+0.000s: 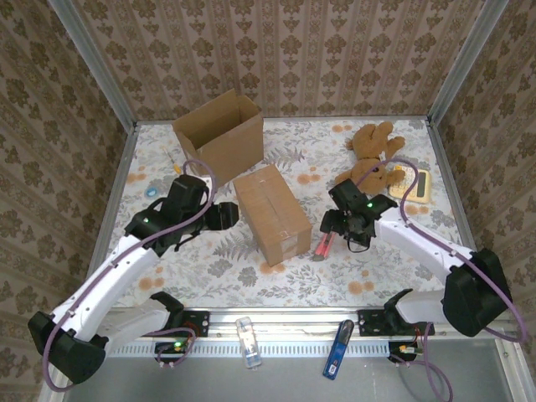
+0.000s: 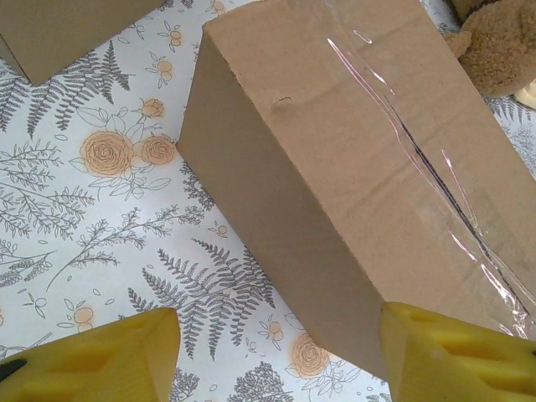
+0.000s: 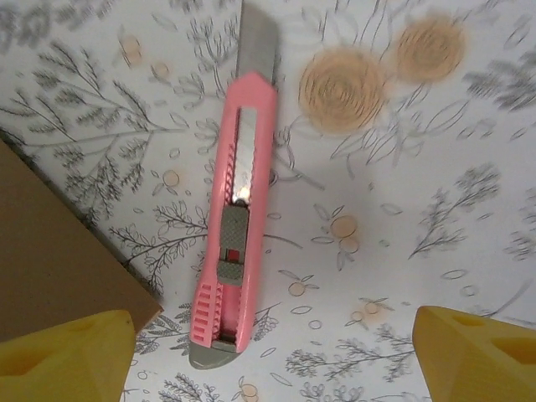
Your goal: Unpack the express box
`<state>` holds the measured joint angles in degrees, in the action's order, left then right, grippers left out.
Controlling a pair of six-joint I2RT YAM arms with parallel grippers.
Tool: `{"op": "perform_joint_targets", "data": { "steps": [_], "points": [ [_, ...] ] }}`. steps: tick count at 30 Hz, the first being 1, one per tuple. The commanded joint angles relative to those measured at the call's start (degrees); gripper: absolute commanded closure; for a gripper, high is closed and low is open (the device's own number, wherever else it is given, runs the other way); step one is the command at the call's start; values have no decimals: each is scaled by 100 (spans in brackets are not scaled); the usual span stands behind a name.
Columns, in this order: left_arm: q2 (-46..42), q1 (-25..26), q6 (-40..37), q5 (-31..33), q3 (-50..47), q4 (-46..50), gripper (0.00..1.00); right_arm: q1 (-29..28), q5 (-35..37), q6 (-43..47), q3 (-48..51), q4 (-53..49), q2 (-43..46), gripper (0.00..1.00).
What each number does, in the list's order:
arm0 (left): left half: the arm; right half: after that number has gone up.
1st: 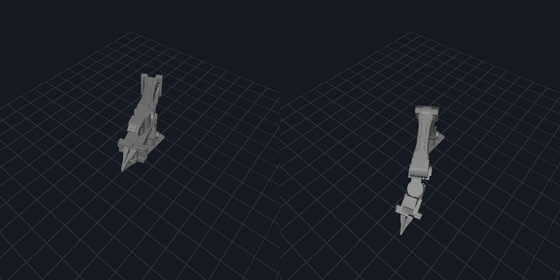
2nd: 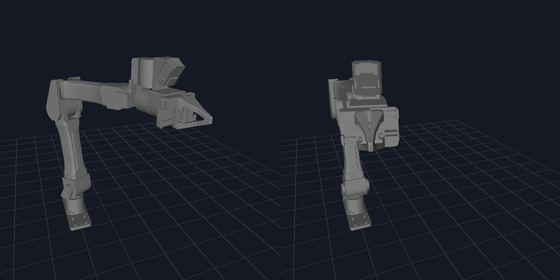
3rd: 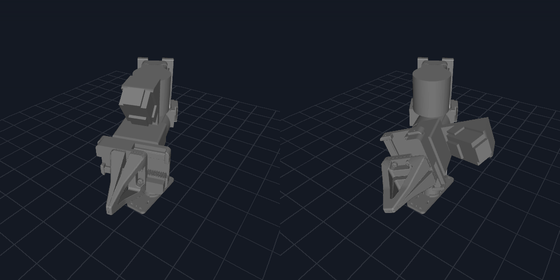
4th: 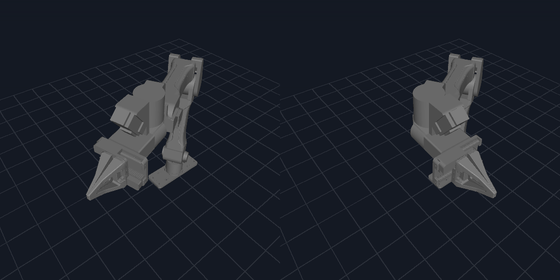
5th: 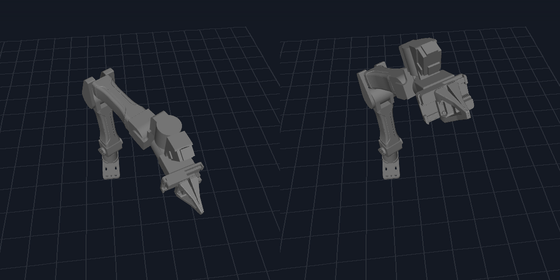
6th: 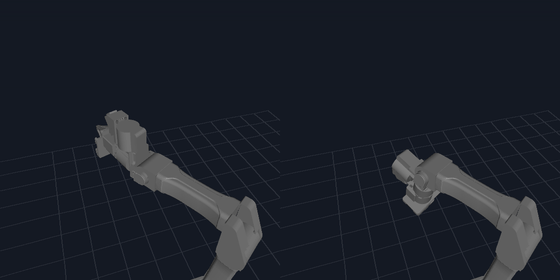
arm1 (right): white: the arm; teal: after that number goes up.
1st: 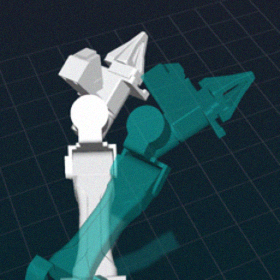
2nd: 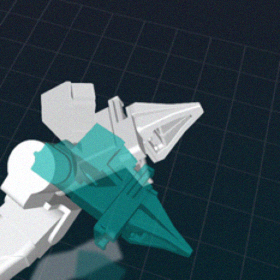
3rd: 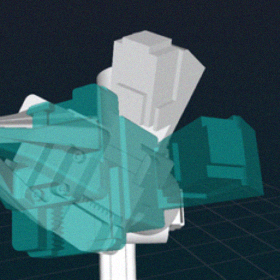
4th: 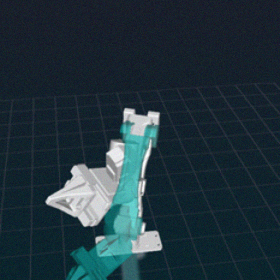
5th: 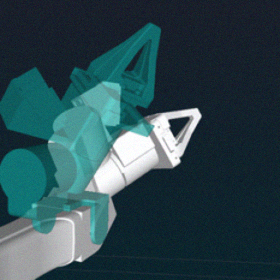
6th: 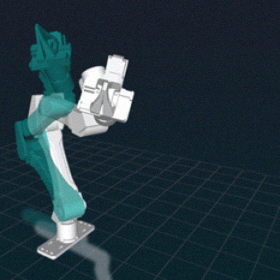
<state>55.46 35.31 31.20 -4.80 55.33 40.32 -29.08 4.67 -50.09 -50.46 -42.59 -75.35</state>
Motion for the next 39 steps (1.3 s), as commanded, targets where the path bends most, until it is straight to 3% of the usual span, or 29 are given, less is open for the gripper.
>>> {"op": "perform_joint_targets", "data": {
  "steps": [1,11,18,23,31,39],
  "points": [
    [-88,-102,-175,-282,111,-63,35,-48,-402,-574,230,633,-251,14],
    [-56,-261,-202,-472,2,-172,34,-350,-372,-727,214,779,-989,15],
    [-4,-271,-183,-567,22,-243,35,-526,-218,-754,142,719,-1399,22],
    [26,-276,-141,-699,26,-382,35,-590,-144,-738,106,708,-1609,31],
    [223,-253,-14,-1068,462,-609,35,-595,100,-688,149,665,-1677,56],
    [296,-43,429,-1033,1625,-727,33,-582,287,-496,-186,329,-1703,64]
  ]
}}
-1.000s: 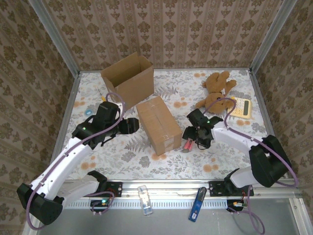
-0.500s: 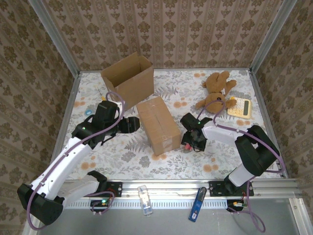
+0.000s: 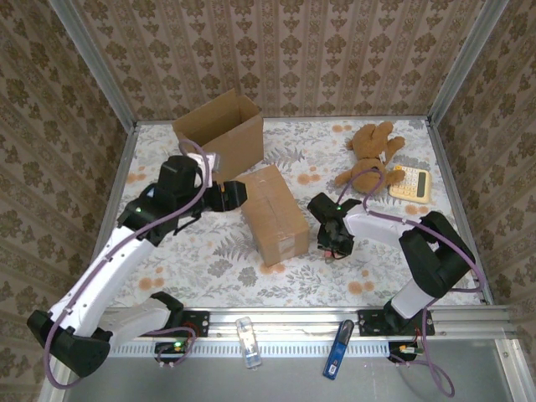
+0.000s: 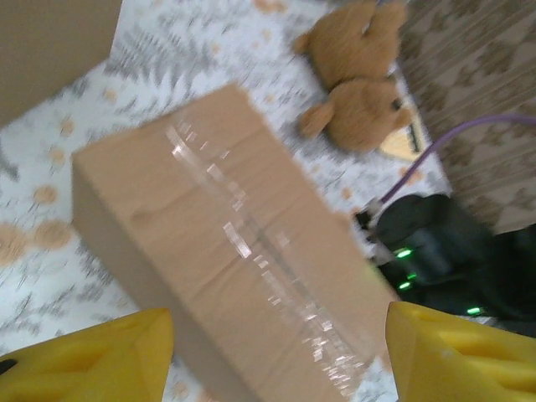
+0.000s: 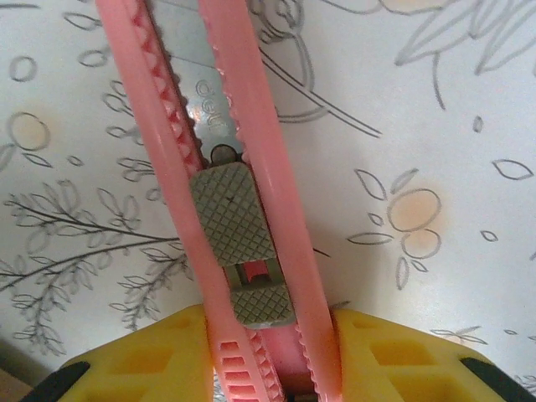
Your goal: Unpack the express box
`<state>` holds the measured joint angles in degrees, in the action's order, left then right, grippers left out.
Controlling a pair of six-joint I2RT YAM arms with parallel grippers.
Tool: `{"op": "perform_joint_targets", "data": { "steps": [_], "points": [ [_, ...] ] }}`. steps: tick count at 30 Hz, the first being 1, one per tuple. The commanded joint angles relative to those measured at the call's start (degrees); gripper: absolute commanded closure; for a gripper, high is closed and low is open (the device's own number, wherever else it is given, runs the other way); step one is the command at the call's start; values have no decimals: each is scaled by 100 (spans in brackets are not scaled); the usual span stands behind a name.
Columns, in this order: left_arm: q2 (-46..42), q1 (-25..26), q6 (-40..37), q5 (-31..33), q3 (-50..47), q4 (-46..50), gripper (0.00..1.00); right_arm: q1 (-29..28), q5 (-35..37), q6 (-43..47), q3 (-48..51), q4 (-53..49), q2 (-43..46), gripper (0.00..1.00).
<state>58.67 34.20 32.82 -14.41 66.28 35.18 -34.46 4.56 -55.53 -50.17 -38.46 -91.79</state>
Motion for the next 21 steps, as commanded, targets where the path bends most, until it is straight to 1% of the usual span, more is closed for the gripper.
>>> {"op": "perform_joint_targets", "data": {
  "steps": [1,6,8,12,17,19,21],
  "points": [
    [-18,78,335,-33,746,-221,33,-29,343,95,-297,-182,-7,64],
    [-6,87,550,73,1516,-371,43,108,541,265,-629,-760,437,64],
    [-5,87,559,12,1689,-495,45,173,608,306,-695,-940,727,65],
    [29,87,611,-218,1730,-841,49,330,618,429,-781,-1209,1376,65],
    [152,162,640,-141,1665,-884,53,440,505,729,-1082,-1495,1836,65],
    [248,369,524,54,1619,-916,53,439,372,925,-1237,-1529,2010,65],
    [397,447,428,70,1592,-860,51,430,177,1186,-1374,-1471,2193,65]
  ]
}}
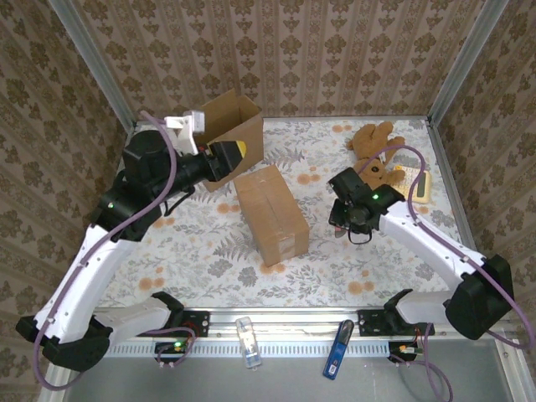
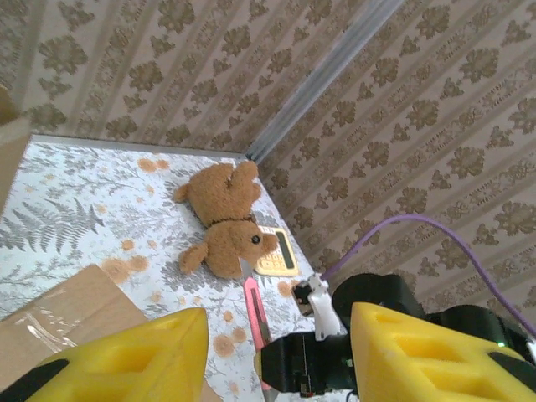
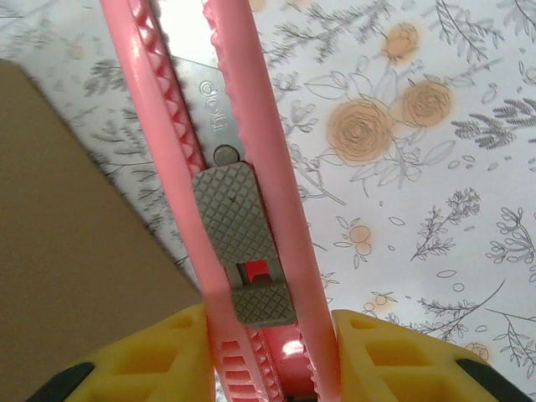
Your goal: Unpack the express box
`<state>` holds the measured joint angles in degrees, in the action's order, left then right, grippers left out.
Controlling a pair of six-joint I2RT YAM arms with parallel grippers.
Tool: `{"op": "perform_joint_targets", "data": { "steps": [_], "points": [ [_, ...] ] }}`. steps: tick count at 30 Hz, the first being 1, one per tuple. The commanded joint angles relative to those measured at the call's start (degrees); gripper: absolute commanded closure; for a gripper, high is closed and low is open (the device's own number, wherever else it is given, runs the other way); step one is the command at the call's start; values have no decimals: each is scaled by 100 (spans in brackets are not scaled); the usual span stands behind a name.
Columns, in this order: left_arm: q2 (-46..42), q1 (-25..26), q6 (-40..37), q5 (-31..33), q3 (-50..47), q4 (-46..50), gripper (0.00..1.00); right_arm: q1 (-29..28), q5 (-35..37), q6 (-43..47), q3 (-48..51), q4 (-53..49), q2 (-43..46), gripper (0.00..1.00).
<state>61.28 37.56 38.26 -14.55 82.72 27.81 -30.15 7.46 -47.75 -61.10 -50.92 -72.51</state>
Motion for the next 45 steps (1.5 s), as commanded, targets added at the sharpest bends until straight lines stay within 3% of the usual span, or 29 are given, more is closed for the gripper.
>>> {"op": "perform_joint_targets", "data": {
  "steps": [1,7,13,22,30,35,45],
  "points": [
    [216,88,-143,47,-103,-110,49,-13,-233,579,-361,-192,357,65],
    [610,-312,42,-822,-715,-781,37,-61,-1041,1645,-833,-243,782,65],
    [1122,-247,111,-1387,-713,-1287,28,-77,-1827,2237,-1051,-196,984,65],
    [1669,400,-12,-1317,-451,-1376,26,-166,-2549,1909,-1027,677,794,65],
    [1909,488,41,-1173,-445,-1389,27,-369,-2794,1708,-1129,1156,535,66],
    [2055,497,71,-1232,-371,-1487,35,-482,-2817,1678,-1159,1232,457,66],
    [2169,491,102,-1235,-353,-1499,74,-509,-2803,1656,-1167,1277,435,66]
  ]
}}
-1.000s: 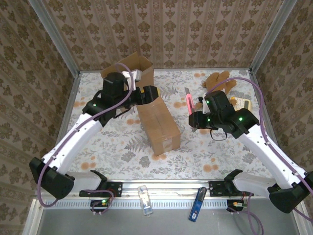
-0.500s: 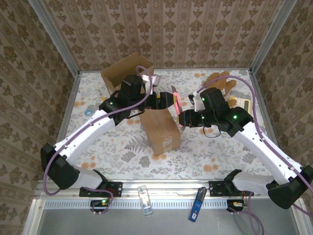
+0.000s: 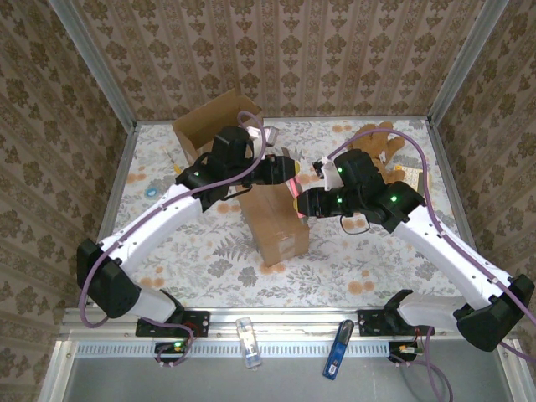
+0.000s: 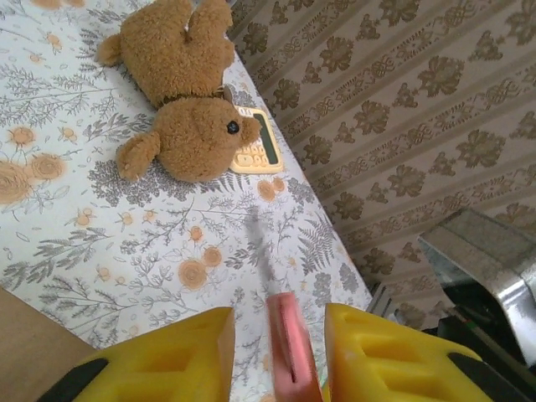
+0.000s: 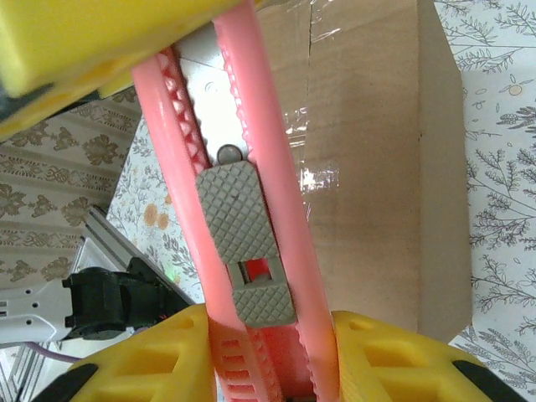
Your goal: Unpack the express box
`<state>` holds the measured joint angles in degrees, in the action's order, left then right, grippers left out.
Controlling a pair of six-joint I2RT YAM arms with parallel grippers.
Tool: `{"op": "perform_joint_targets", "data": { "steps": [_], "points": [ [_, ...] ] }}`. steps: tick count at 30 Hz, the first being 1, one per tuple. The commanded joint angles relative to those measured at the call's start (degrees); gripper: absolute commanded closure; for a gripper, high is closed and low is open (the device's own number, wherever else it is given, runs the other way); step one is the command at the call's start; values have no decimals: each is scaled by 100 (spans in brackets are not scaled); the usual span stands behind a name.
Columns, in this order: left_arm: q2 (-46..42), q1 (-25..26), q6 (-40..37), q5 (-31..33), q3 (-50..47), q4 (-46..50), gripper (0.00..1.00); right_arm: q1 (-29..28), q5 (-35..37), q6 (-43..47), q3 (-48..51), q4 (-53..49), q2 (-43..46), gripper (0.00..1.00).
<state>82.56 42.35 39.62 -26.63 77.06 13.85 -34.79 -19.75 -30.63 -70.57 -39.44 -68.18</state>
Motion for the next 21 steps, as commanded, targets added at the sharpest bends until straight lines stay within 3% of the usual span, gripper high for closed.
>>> {"op": "perform_joint_targets", "data": {
  "steps": [1,7,8,11,15,18,21],
  "points": [
    [48,15,-41,-26,213,-101,78,-54,-83,-56,-210,130,-2,67],
    [92,17,-42,-36,222,-96,100,-66,-47,-98,-203,201,-2,66],
    [87,12,-42,-35,214,-93,100,-63,-47,-101,-194,224,6,64],
    [76,7,-42,-26,189,-101,100,-68,-8,-119,-173,291,24,48],
    [-32,-62,71,-196,78,-340,100,-33,-69,-118,3,514,172,17],
    [-190,-142,303,-562,-80,-877,100,123,-407,-151,307,1004,360,8],
    [-321,-208,491,-923,-159,-1334,100,332,-947,-269,667,1631,560,4]
  ]
}}
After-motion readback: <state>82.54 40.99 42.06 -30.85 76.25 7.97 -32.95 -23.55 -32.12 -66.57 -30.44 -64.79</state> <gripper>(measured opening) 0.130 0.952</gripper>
